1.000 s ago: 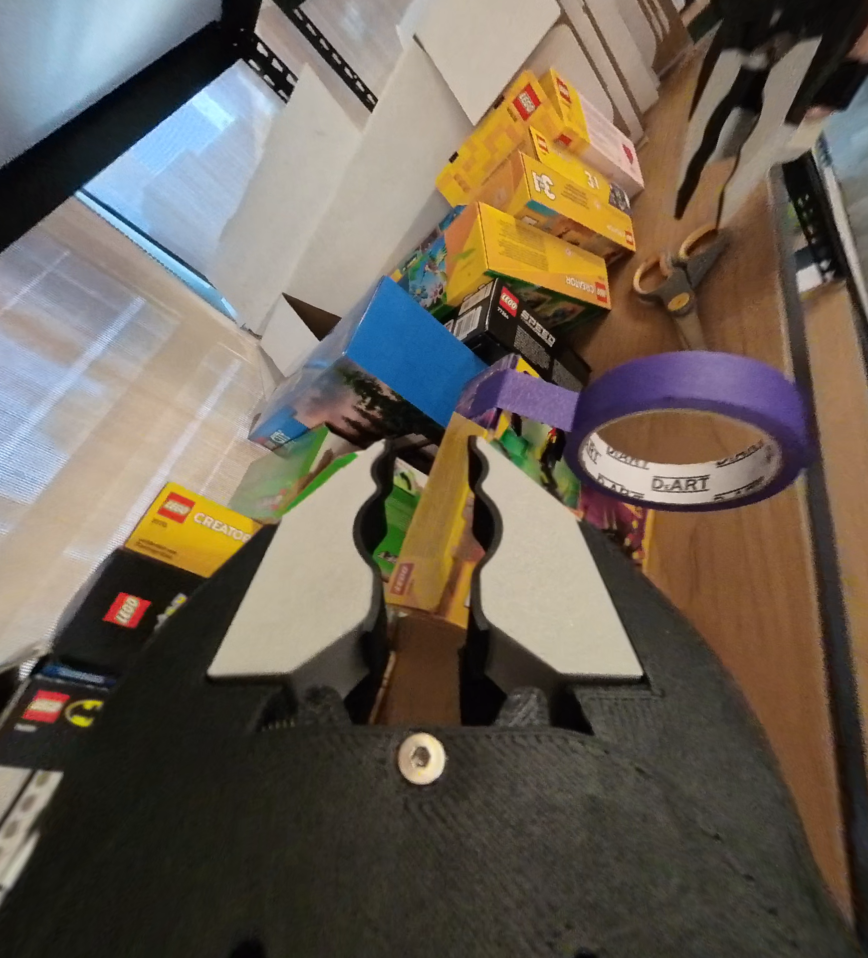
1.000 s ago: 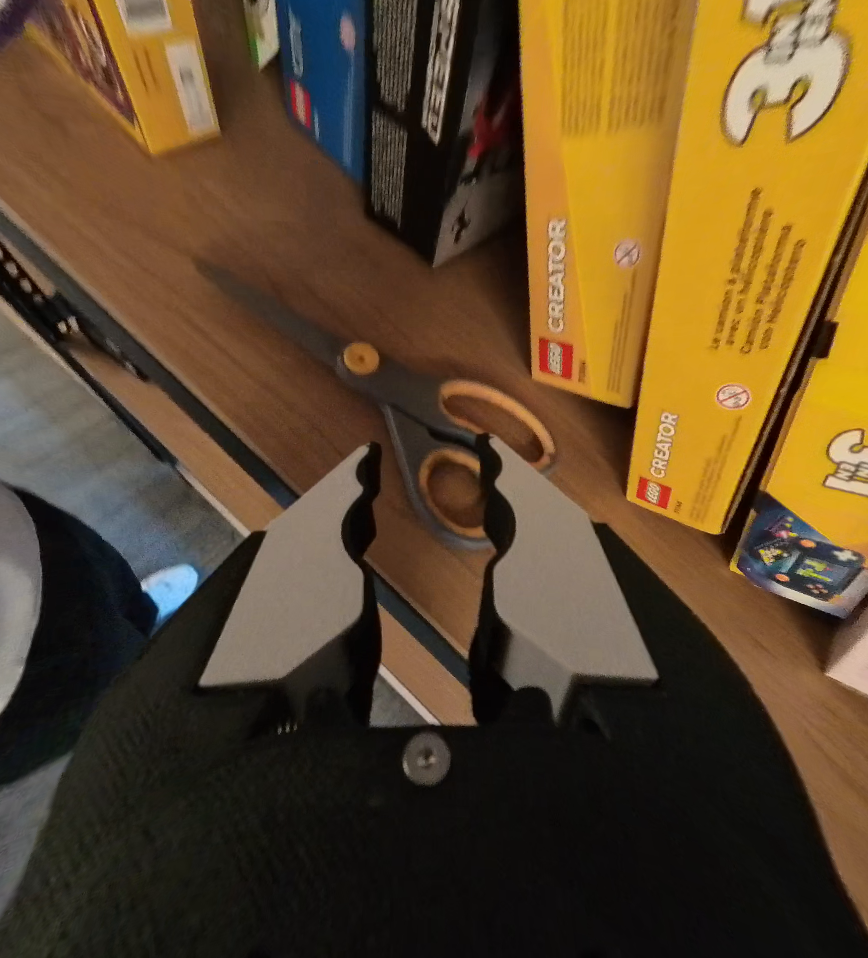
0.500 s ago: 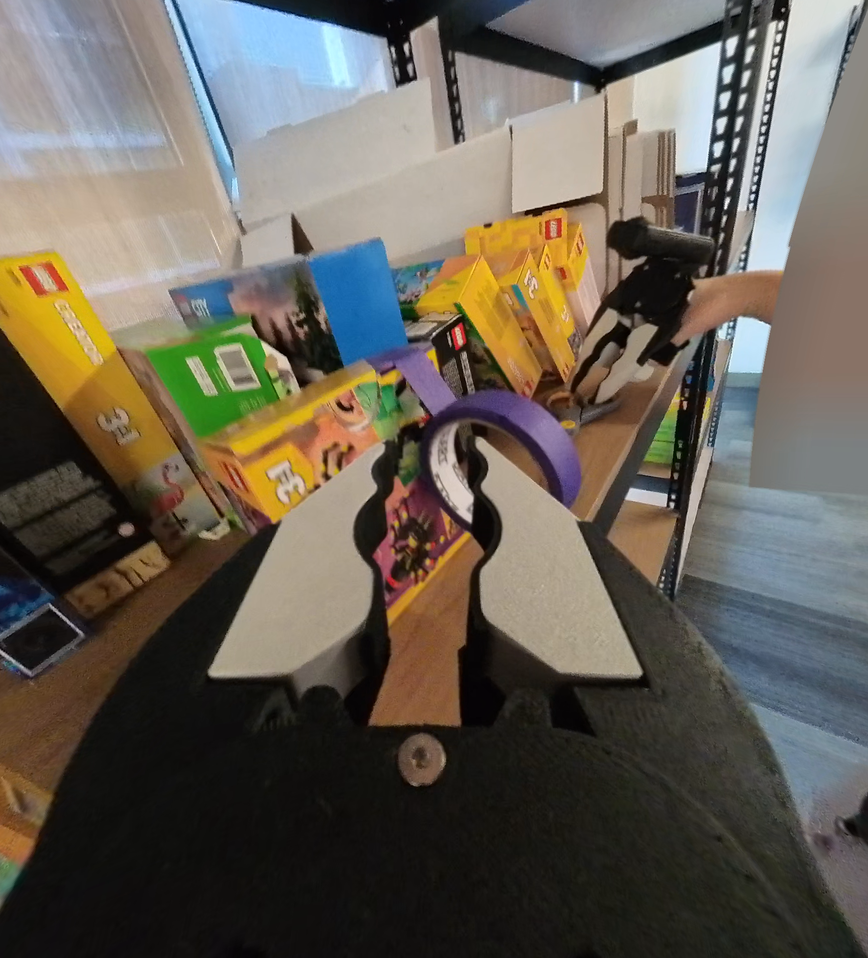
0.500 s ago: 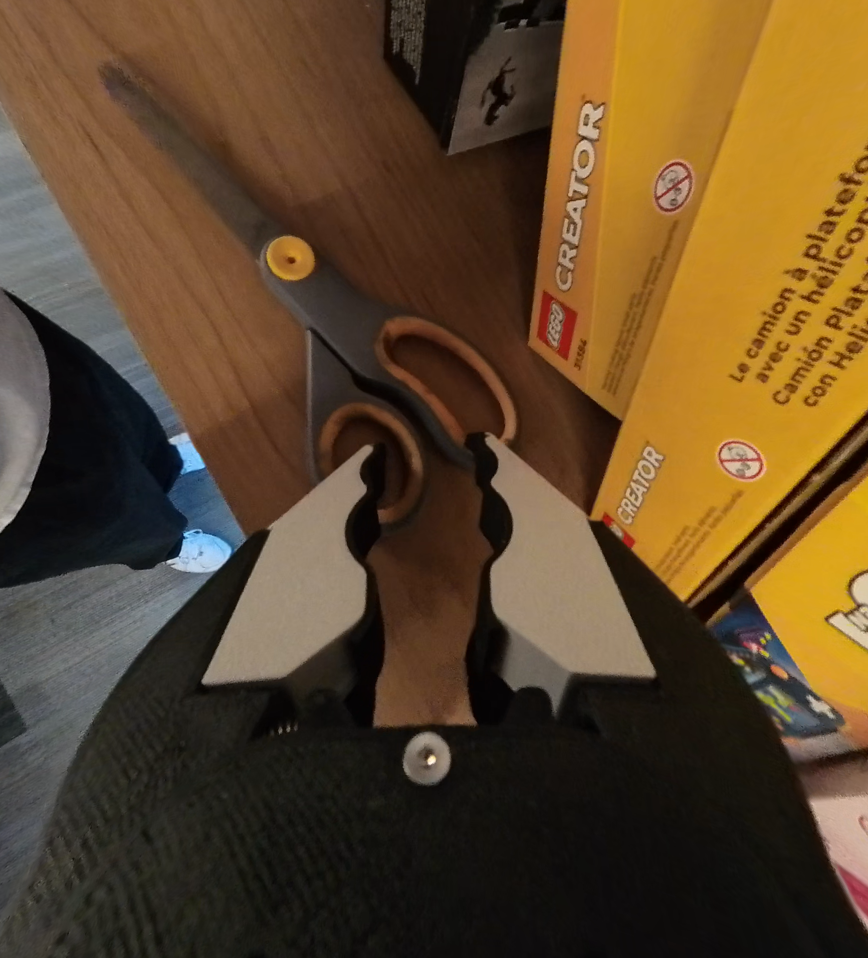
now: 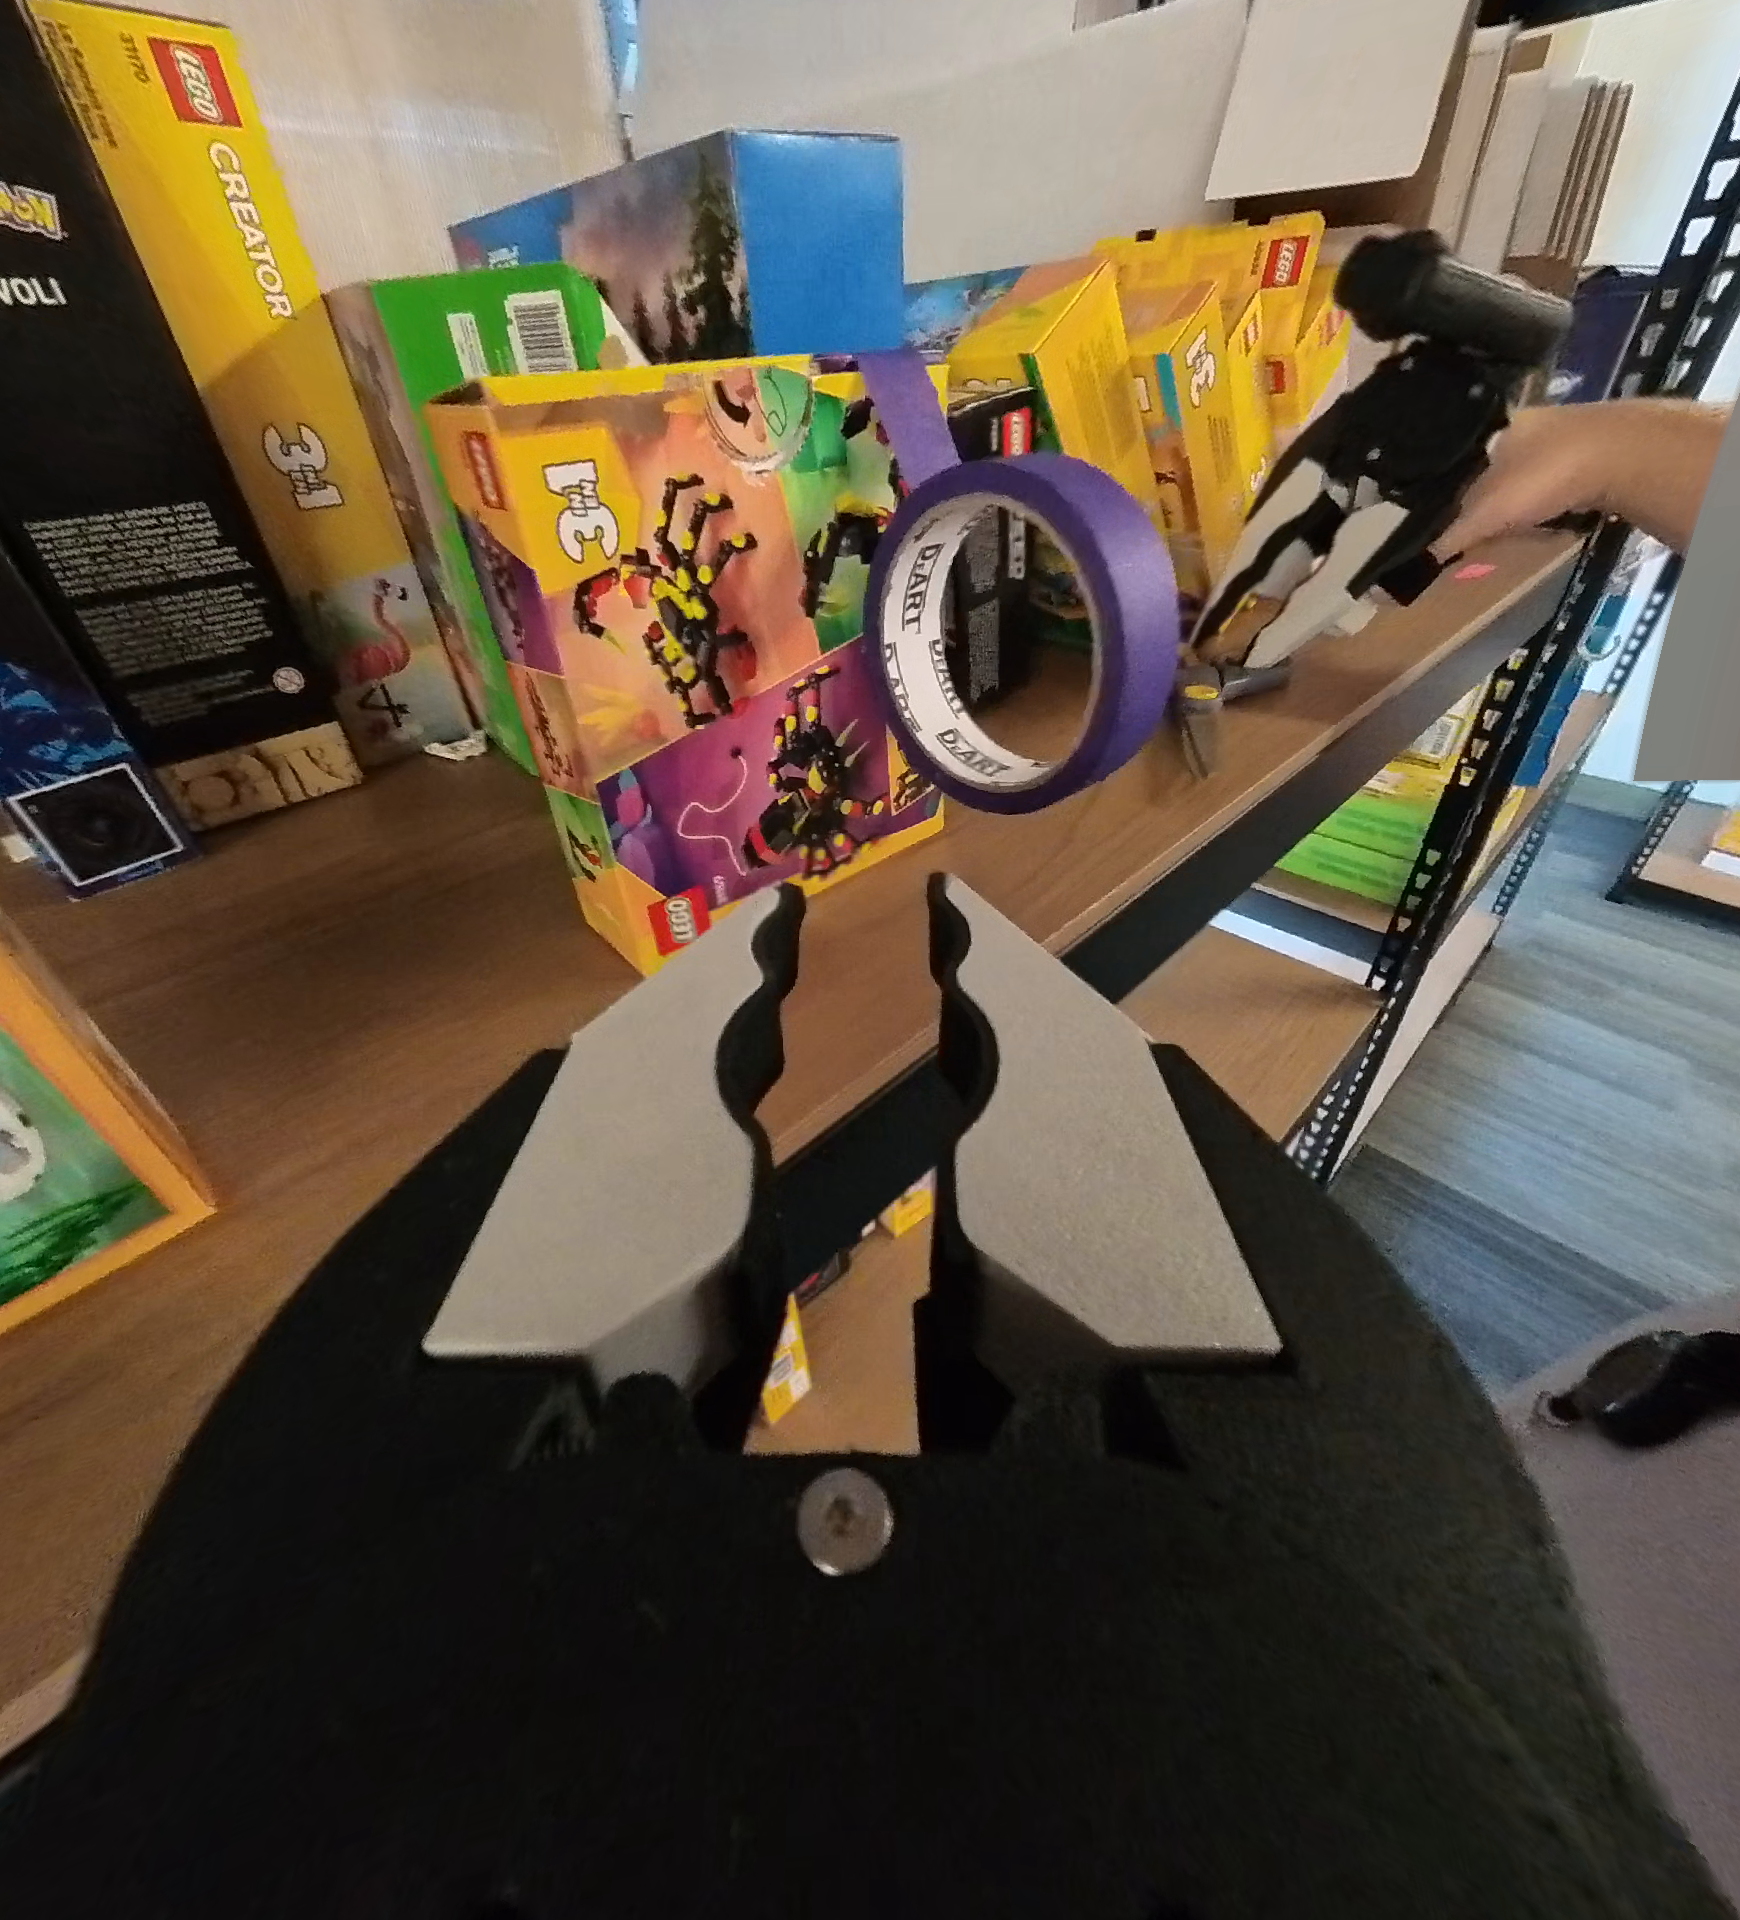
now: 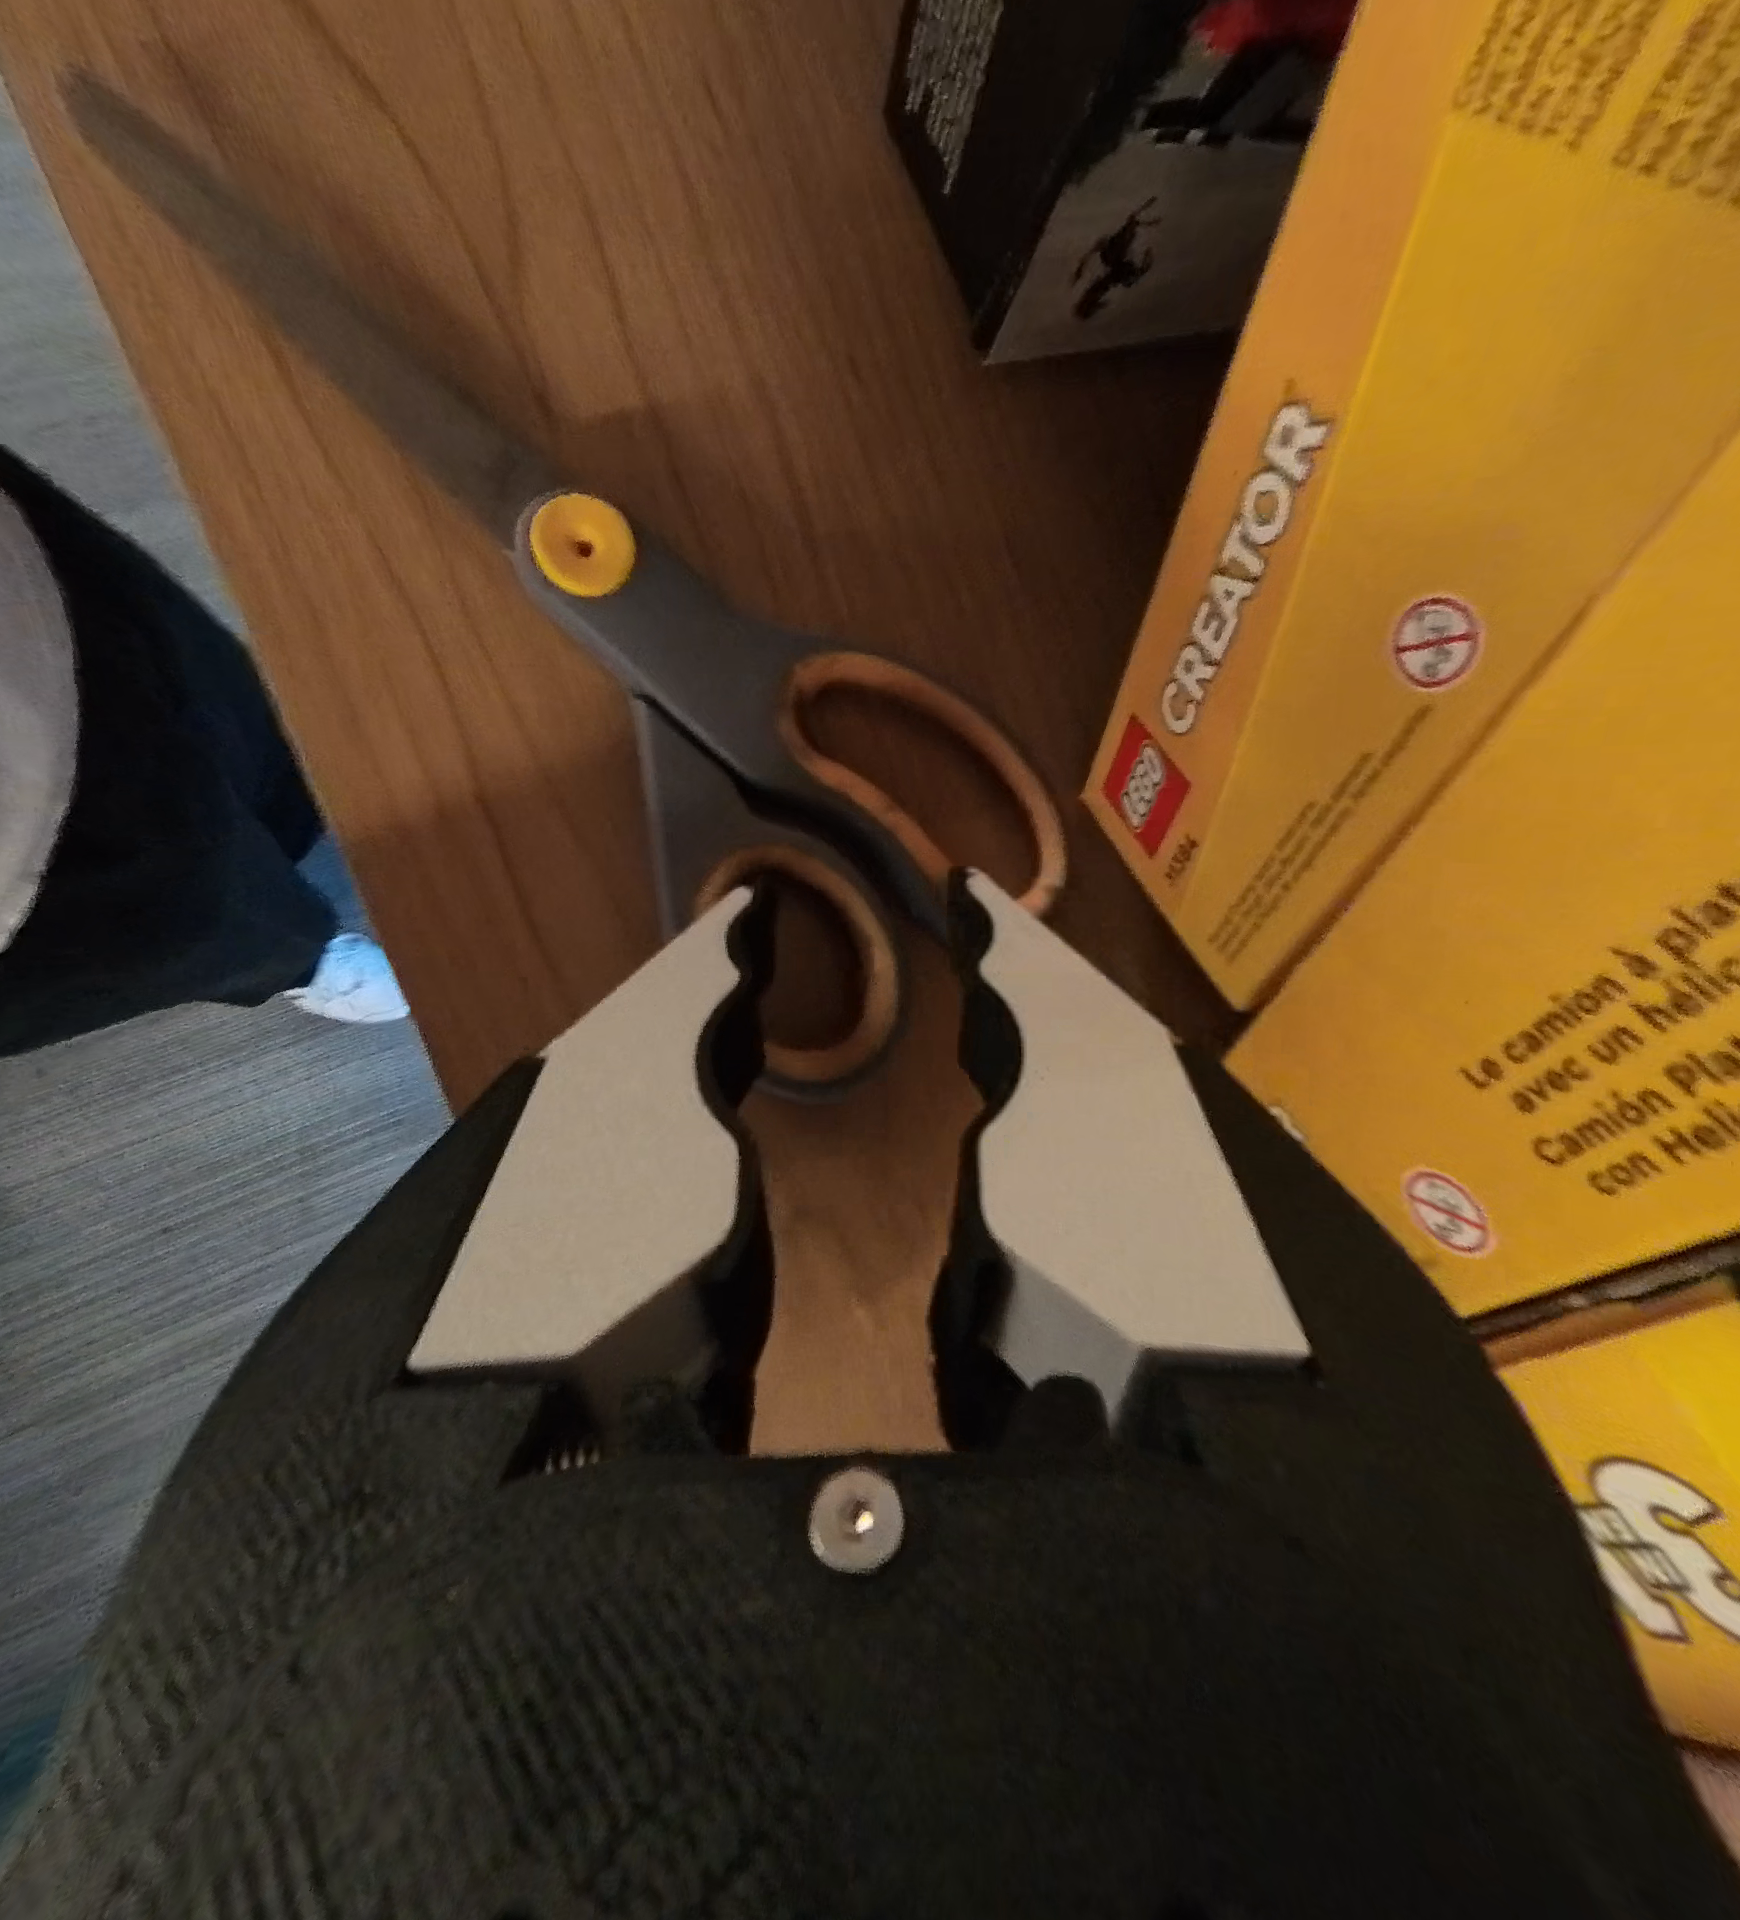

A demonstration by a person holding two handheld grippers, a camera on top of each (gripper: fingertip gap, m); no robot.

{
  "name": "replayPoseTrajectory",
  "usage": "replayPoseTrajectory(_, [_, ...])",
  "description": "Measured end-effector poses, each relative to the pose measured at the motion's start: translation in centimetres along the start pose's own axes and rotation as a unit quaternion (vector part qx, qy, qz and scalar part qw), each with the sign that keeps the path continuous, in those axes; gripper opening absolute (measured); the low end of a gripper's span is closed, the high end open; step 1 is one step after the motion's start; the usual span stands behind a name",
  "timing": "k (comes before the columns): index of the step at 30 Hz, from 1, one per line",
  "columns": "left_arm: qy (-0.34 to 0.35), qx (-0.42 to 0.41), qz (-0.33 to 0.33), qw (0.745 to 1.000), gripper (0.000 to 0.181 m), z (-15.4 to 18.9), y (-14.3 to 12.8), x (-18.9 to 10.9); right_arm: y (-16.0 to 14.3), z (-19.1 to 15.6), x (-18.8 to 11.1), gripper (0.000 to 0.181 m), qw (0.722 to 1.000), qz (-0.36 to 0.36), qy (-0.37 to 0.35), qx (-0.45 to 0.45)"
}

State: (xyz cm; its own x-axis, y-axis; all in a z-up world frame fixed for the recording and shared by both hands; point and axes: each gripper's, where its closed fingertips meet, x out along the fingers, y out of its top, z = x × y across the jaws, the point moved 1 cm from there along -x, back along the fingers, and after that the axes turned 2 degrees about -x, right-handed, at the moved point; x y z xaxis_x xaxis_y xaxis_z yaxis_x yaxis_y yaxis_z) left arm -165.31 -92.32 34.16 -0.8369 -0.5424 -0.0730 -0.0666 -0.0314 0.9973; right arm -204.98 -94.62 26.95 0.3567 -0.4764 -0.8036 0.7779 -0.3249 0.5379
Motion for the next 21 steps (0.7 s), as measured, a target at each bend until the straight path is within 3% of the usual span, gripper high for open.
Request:
replayPoseTrajectory(5, [0.004, 0.009, -0.012, 1.000, 0.022, 1.2, -0.5, 0.3, -0.2, -1.1, -0.6, 0.031, 0.998, -0.040, -0.003, -0.049])
replayPoseTrajectory(8, [0.004, -0.010, -0.014, 1.000, 0.022, 1.8, -0.8, 0.6, 0.1, -0.8, -0.7, 0.046, 0.996, -0.045, -0.016, -0.077])
replayPoseTrajectory(10, [0.004, -0.020, -0.014, 1.000, 0.022, 2.3, -1.0, 0.9, 0.4, -0.9, -0.4, 0.047, 0.996, -0.031, 0.004, -0.081])
replayPoseTrajectory(14, [0.011, 0.002, -0.026, 1.000, 0.020, 3.4, -1.2, 1.2, 0.4, -1.8, 0.0, 0.032, 0.995, -0.016, 0.095, 0.000])
replayPoseTrajectory(17, [0.004, 0.036, -0.040, 0.999, 0.018, 4.8, -1.2, 0.7, 0.2, -2.4, -0.1, 0.026, 0.993, -0.017, 0.116, 0.033])
replayPoseTrajectory(21, [-0.045, 0.020, -0.058, 0.997, 0.017, 8.8, -2.0, 1.0, -0.1, -3.5, -0.7, 0.024, 0.993, -0.028, 0.099, 0.060])
